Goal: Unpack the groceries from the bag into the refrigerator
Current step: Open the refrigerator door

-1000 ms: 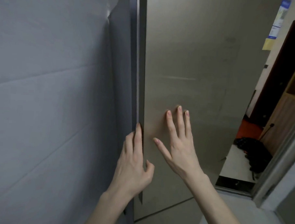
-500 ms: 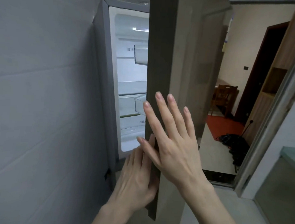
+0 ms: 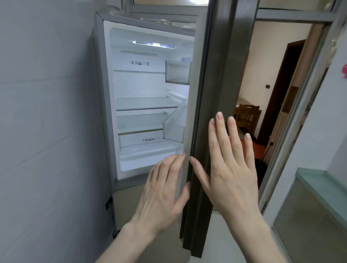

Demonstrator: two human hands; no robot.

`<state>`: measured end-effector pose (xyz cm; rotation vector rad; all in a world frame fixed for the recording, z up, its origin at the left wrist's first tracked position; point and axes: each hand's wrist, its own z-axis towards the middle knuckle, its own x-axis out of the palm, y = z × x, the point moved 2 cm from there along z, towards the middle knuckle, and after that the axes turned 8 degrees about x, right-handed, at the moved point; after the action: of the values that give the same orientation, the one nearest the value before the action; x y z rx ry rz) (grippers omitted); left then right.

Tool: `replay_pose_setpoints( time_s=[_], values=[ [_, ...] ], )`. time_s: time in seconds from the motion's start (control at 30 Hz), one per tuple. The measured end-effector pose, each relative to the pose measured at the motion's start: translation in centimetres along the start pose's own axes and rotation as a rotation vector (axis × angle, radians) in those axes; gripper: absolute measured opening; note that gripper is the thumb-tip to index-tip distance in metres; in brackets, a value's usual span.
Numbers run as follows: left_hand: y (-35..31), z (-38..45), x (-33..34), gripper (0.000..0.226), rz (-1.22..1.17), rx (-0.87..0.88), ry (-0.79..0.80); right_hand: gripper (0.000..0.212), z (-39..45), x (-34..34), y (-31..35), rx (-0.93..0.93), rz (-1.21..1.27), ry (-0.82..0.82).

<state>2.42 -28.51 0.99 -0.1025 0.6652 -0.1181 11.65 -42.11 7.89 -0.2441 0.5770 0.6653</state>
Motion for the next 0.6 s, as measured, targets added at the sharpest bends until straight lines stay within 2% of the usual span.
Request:
replay_pose_setpoints(
  time_s=[0.33,0.5,0.6],
  values=[
    [-1.5,6.8,3.2,0.074,-0.035,-0.057,-0.094,0.079,-1.2,-1.5,-10.3,0.081,0.02,0.008],
    [-2.8,9.9,7.1,0.069,-0.147,0.066,-0.074,0.071,-1.2,-1.2,-14.1,0.166,0.012,0.003],
    [-3.6,10.9,9.4,0.066,-0.215,0.169,-0.117,0.068,-1.1,-1.0,-15.7,0.237,-0.007,-0.045]
  ],
)
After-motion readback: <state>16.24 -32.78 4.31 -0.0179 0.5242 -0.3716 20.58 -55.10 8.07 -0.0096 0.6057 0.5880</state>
